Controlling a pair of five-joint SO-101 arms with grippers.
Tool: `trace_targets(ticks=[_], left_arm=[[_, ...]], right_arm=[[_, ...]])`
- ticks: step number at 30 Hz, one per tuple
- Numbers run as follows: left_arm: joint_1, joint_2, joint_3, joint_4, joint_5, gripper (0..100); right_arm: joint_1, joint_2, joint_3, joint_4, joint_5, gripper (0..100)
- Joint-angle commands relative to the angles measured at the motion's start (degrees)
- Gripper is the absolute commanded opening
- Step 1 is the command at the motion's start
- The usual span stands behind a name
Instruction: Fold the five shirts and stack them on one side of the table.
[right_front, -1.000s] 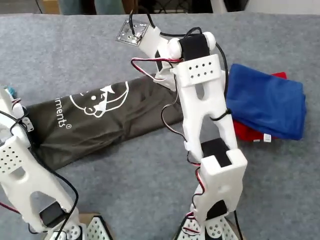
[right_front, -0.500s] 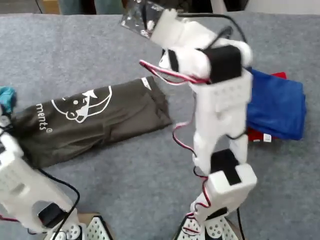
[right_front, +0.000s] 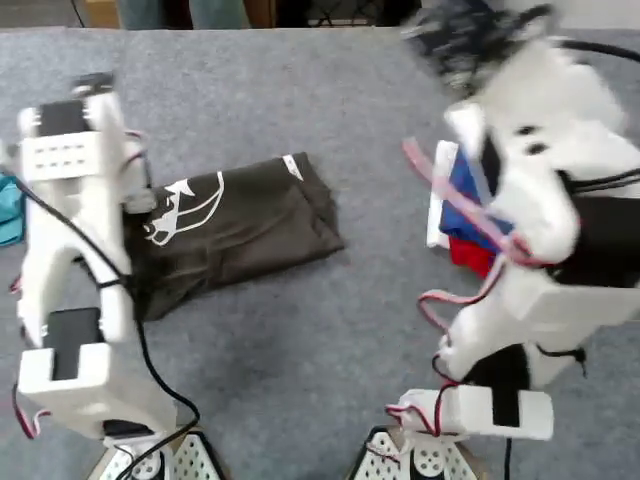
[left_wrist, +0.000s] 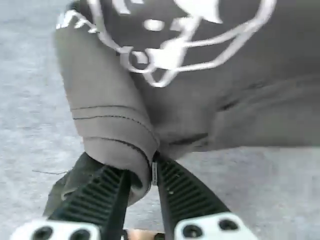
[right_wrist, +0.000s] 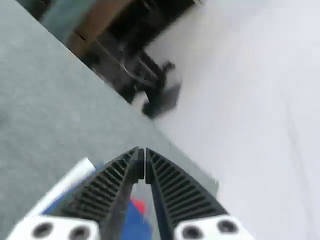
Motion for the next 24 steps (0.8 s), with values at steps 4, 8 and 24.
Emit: trace_targets(ticks=[4, 8, 24], left_arm=[[13.67, -2.73, -3.03, -3.69, 1.49, 3], [20.09, -2.02, -5.93, -6.42, 1.67, 3], [27.38, 25.58, -36.0, -11.08, 10.81, 3]], right_arm=[[12.13, -1.19, 6.29, -0.79, -0.62, 1.5], [12.66, -1.19, 11.21, -2.29, -0.18, 1.5], [11.52, -1.19, 23.69, -10.37, 3.6, 1.5]])
